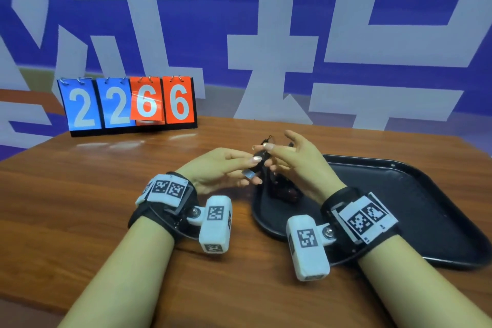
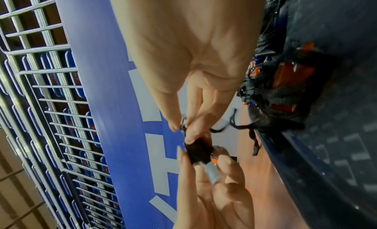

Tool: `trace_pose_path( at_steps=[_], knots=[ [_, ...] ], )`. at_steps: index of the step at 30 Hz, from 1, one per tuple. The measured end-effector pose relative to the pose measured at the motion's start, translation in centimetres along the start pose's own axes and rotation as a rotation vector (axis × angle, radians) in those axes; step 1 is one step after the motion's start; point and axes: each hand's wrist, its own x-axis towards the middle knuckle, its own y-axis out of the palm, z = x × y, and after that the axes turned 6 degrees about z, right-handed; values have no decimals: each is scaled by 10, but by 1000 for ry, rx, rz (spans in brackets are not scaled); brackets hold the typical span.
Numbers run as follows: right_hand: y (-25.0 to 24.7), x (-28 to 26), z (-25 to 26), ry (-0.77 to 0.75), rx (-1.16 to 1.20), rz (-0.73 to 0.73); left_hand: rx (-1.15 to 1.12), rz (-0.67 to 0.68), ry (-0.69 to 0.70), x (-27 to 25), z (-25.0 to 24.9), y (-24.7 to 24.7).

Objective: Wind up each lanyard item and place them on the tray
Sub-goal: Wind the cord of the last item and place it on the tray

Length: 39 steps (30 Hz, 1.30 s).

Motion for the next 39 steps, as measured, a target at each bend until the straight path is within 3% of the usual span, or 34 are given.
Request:
trace_pose_path(
  at_steps=[3,6,9,11,13,22,27,31,35,39],
  knots=[
    [-3,-1,-2,7,-83,-143,-24,-64,19,-3,2,-1],
    [-12,-4,-4,-173,-472,-304,35,-65,-13,-6,2,0],
    [-14,-12,-3,-192,-587,-35,90,-38,-36,-8,2,4],
    [-11,-14,-3,-101,-583,190,59,-35,-41,-8,2,5],
    [-8,-14,-5,-44,-612,259,-7,-66,-32,-7,0,5],
    [-13,-10,-9,-104,-474,-18,-206,-359,47,0,5,-5],
    [-17,-11,-4,-147,-406,-126,-380,-321,96,0,3,-10],
    [-16,-17,0,-238,-396,-110,-438,-300,114,-3,2,-12],
    [-9,-20,5,-304,-316,-54,-310,-402,119,-1,5,-11],
    [-3,-20,6,-286,-261,-15,-184,-383,108,2,7,-1]
  ],
)
